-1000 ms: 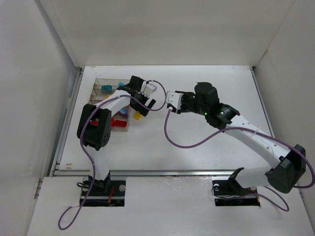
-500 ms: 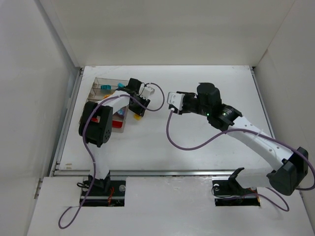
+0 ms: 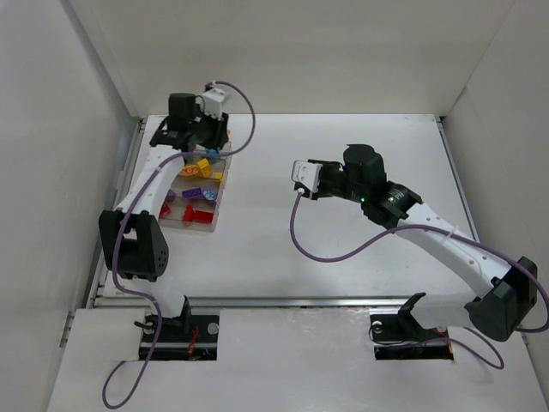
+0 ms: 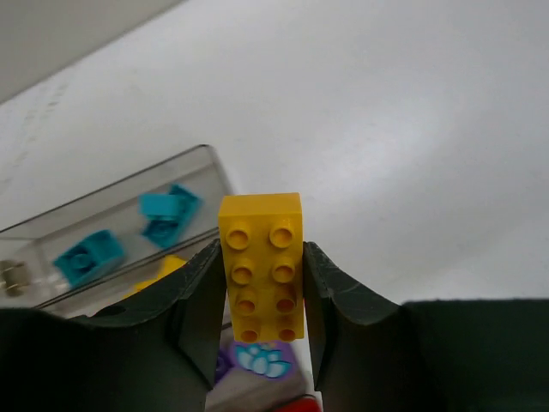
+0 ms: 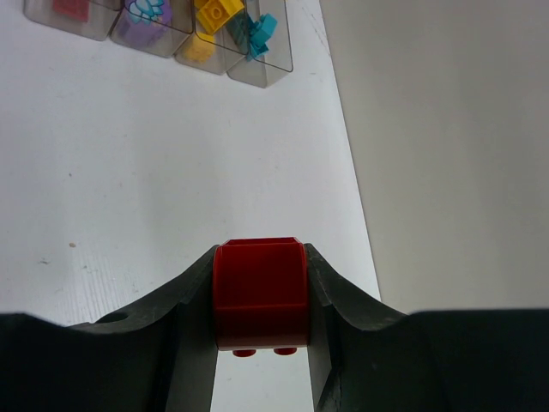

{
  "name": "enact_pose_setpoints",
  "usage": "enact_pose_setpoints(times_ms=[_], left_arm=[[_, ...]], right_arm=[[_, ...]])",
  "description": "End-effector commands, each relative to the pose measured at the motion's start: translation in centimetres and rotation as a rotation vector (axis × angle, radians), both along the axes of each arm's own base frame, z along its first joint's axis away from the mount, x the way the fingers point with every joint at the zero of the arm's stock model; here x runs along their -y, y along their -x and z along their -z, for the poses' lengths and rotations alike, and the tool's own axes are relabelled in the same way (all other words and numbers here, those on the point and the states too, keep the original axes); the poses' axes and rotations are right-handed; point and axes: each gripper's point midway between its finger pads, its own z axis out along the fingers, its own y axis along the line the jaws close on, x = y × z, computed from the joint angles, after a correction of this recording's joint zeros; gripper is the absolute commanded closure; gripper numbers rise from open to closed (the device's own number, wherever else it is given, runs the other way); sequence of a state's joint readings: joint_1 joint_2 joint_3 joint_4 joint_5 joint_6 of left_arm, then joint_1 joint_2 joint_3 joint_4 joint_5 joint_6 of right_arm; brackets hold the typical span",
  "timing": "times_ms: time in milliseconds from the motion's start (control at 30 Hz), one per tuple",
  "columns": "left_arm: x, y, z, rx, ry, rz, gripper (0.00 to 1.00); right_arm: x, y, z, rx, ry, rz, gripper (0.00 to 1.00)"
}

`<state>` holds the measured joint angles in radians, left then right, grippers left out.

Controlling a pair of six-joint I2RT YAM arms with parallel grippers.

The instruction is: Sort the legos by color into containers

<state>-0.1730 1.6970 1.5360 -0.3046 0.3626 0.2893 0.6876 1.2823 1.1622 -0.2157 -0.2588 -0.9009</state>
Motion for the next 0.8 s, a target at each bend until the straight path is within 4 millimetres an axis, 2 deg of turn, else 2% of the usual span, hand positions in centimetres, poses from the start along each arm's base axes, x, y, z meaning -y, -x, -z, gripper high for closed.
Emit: enact_pose_setpoints(times_ms=[0, 67, 233, 367, 467, 567, 600, 733, 767], left_arm=[[-4.9, -2.3, 1.3, 0.004, -0.028, -0.110, 1.00], [-7.2, -3.3, 2.4, 0.006, -0.063, -0.138, 1.00], [-10.7, -4.7, 4.9, -0.006, -0.122, -0.179, 1.00], [-13.0, -5.2, 7.2, -0.028, -0.187, -0.215, 1.00], [-13.6, -5.1, 8.7, -0.052, -0.226, -0.218, 0.97], [-14.1, -4.9, 8.9, -0.063, -0.226, -0.226, 0.83], [-13.8, -4.5, 9.5, -0.084, -0.220, -0.215, 0.70], [-13.6, -3.2, 10.5, -0.125, -0.215, -0.202, 0.43], [-13.6, -3.2, 9.4, -0.102, -0.214, -0.204, 0.39]], right_arm=[[-0.1, 0.1, -1.9, 0.039, -0.056, -0.009, 1.00], [-0.3, -0.1, -1.5, 0.032, -0.050, -0.009, 1.00], [-0.3, -0.1, -1.5, 0.032, -0.050, -0.009, 1.00], [-0.1, 0.2, -1.1, 0.026, -0.045, -0.009, 1.00], [0.1, 0.1, -1.1, 0.027, -0.043, 0.000, 1.00], [0.1, 0.1, -1.1, 0.027, -0.043, 0.000, 1.00], [0.1, 0.1, -1.1, 0.027, -0.043, 0.000, 1.00], [0.1, 0.0, -1.1, 0.035, -0.038, -0.003, 1.00], [0.1, 0.0, -1.1, 0.035, -0.038, -0.003, 1.00]])
